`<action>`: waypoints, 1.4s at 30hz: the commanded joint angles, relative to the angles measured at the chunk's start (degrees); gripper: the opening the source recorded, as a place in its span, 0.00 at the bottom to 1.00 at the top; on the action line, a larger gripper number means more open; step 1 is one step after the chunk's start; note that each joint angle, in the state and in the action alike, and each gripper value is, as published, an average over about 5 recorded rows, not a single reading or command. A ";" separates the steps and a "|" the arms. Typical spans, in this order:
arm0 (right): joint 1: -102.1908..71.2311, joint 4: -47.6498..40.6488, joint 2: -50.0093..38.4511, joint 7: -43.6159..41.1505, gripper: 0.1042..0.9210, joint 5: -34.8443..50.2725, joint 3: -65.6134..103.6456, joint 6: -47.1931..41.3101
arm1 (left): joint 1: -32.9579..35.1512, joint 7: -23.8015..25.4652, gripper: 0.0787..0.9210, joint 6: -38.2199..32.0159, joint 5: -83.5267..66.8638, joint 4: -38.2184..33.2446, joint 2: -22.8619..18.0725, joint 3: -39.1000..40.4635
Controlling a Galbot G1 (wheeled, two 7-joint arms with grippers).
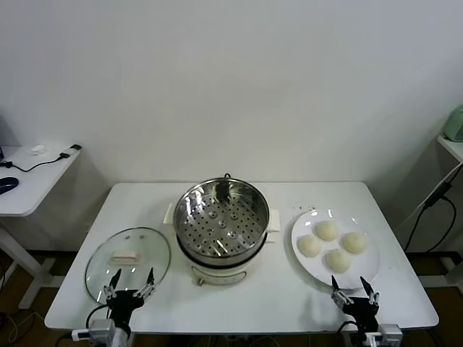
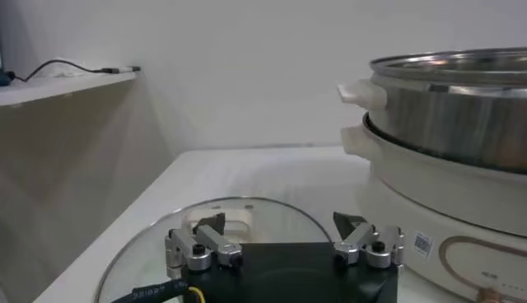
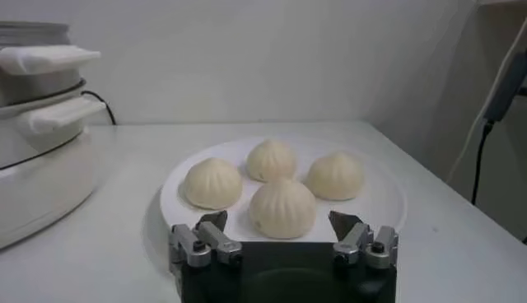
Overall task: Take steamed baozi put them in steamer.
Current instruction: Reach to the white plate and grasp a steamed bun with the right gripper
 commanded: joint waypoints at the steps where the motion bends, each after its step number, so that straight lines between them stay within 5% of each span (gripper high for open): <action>1: 0.49 -0.02 0.04 -0.57 0.88 0.32 0.00 -0.79 | 0.12 -0.04 0.88 -0.03 -0.08 -0.06 0.10 -0.04; 9: 16.70 1.10 -10.23 0.73 0.88 -1.01 -0.34 -10.88 | 0.55 -0.19 0.88 -0.29 -1.36 -0.23 1.32 -0.20; 15: 35.39 -11.60 -22.39 -5.62 0.88 -3.11 -7.93 -15.44 | 0.25 -0.36 0.88 -0.42 -2.71 -0.28 2.43 -0.17; 27: 81.00 -31.47 -47.70 -52.02 0.88 -7.33 -59.00 -6.77 | -0.78 0.01 0.88 -0.68 -3.47 0.77 3.17 0.45; 33: 109.76 -38.32 -45.98 -69.38 0.88 -10.10 -94.86 3.21 | -1.12 0.36 0.88 -1.12 -3.50 1.49 3.24 0.85; 42: 127.86 -49.22 -30.86 -75.68 0.88 -8.05 -121.28 3.99 | -1.92 0.74 0.88 -1.21 -3.85 1.98 3.99 1.06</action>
